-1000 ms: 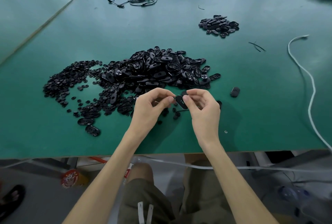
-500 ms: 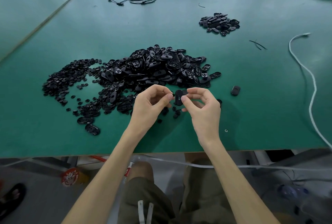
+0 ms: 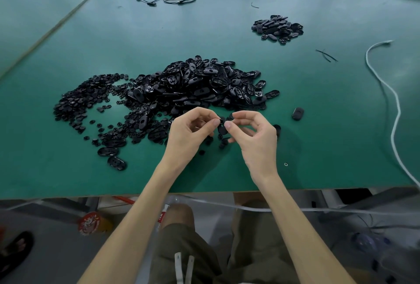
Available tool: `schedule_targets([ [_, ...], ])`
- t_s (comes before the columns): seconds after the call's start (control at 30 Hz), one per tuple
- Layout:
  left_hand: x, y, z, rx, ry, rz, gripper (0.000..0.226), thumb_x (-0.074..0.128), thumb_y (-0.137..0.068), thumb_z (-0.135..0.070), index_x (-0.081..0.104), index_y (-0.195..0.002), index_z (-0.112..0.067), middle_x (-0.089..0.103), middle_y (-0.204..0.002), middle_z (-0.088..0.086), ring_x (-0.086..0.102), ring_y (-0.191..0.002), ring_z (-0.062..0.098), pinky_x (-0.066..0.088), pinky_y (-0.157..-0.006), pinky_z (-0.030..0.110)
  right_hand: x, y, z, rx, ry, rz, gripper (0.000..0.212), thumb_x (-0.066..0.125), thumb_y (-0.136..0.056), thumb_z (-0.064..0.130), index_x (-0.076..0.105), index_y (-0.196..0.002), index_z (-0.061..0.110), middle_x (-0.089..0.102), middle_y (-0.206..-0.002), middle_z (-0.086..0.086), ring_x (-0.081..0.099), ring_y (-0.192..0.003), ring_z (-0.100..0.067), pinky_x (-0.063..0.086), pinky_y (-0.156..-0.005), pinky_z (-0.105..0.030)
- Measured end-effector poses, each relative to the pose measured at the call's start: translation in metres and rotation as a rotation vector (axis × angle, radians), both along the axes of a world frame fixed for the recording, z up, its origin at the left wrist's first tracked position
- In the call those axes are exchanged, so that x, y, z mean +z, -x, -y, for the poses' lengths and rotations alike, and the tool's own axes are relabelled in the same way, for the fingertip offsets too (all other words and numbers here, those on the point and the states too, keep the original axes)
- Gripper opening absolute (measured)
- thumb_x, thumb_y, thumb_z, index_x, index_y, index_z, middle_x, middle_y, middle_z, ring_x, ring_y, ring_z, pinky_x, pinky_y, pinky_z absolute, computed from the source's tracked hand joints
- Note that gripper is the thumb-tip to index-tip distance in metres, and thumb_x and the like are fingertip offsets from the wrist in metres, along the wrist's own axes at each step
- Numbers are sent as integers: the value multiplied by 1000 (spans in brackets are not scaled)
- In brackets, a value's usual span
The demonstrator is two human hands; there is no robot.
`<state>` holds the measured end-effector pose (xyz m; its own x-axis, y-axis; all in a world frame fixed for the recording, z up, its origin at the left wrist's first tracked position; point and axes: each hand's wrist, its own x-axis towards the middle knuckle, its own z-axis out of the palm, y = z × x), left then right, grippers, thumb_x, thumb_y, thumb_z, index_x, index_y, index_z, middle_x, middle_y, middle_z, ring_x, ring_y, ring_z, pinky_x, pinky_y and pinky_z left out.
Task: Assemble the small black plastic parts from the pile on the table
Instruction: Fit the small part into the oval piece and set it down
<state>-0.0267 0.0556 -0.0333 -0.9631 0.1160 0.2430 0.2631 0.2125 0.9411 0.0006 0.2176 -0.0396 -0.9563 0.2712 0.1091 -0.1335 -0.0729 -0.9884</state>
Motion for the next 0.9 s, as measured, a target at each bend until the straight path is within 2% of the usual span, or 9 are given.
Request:
schedule_targets([
  [0.1,0,-1,0,3,9,-5,3,77,-93,-13,75,-95,-14,73,-86,2,67,-70,20,54,-73,30,-1,0,-1,19,-2,-8,20,83,-88,10,72,-103,16,76,-90,-2,76,-84,-16,60,-68,-27],
  [0.23,-1,-2,-1,1,33,-14,5,78,-92,-12,76,-93,-16,74,-91,4,67,-77,32,56,-77,47,-2,-1,-1,36,-52,-21,20,81,-89,10,71,-103,20,76,-91,1,76,-87,-17,62,-79,-38],
  [0.37,-1,-2,0,-21,24,0,8,78,-92,-10,75,-93,-17,73,-95,8,66,-81,37,56,-80,52,-2,-1,-2,49,-63,-40,21,79,-89,9,71,-104,22,76,-91,3,75,-87,-16,60,-83,-33],
  [0.47,-1,0,1,-54,-31,57,6,78,-92,-7,75,-93,-12,72,-98,17,63,-85,41,54,-82,49,-2,-1,-2,66,-54,-52,21,78,-89,8,72,-103,23,76,-91,4,74,-88,-15,59,-83,-31],
  [0.53,-1,1,1,-75,-57,91,5,77,-92,-5,74,-95,-7,72,-97,19,62,-80,33,53,-79,43,-1,-1,-2,79,-54,-64,23,77,-89,7,72,-104,24,76,-91,4,74,-87,-13,58,-83,-28],
  [0.6,0,1,1,-96,-80,112,6,76,-92,-3,72,-95,-6,74,-100,14,62,-82,22,52,-79,34,0,0,-2,94,-53,-81,24,76,-90,6,71,-104,25,75,-92,4,73,-88,-12,57,-83,-25],
  [0.67,1,1,1,-123,-102,121,9,75,-93,-2,71,-96,-10,76,-106,7,65,-86,18,54,-81,30,0,0,-1,108,-50,-98,26,76,-90,5,71,-105,26,76,-93,4,73,-89,-11,56,-83,-23],
  [0.8,2,1,4,-149,-117,137,25,75,-93,-3,71,-113,-16,73,-114,6,68,-97,16,56,-88,33,0,0,-1,131,-42,-113,27,74,-91,0,71,-106,21,75,-92,4,71,-88,-11,56,-85,-23],
  [0.9,2,2,5,-177,-101,138,28,74,-93,-3,72,-118,-16,73,-113,5,66,-94,16,56,-86,31,1,0,-1,147,-48,-125,28,72,-91,-3,71,-107,19,74,-93,2,71,-89,-12,56,-86,-25],
])
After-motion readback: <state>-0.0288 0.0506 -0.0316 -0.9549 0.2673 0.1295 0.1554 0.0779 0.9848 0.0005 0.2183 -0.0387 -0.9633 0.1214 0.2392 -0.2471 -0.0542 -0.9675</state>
